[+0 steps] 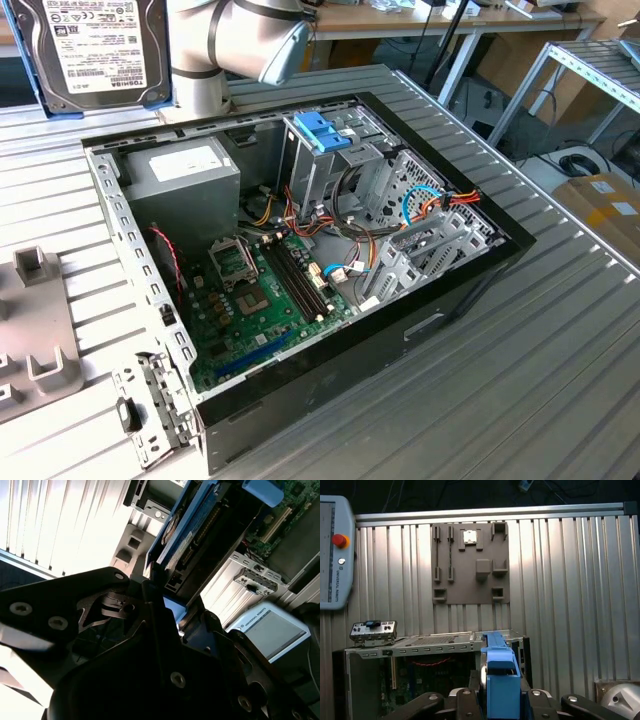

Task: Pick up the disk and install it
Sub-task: 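Pick up the disk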

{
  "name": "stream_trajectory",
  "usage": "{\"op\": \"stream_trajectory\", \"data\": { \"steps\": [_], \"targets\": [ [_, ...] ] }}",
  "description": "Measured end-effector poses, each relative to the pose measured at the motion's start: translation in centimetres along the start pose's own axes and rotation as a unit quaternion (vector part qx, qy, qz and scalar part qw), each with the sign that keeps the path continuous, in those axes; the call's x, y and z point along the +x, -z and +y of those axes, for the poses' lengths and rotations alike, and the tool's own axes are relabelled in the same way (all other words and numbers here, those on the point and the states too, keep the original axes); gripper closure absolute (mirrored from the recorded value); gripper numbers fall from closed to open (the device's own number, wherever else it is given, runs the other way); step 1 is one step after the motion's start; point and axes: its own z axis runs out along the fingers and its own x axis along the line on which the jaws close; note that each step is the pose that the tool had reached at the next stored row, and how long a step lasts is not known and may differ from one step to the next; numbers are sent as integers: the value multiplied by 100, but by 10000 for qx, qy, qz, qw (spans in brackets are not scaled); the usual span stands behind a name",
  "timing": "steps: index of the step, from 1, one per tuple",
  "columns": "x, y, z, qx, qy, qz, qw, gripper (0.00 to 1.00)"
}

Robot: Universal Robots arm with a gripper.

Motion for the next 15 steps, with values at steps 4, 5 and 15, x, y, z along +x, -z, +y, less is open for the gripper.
{"op": "stream_trajectory", "data": {
  "steps": [4,5,15],
  "targets": [
    [-3,0,-41,0,0,1,10000,63],
    [-3,0,-53,0,0,2,10000,63],
    [-11,2,-181,0,-1,8,10000,63]
  ]
}}
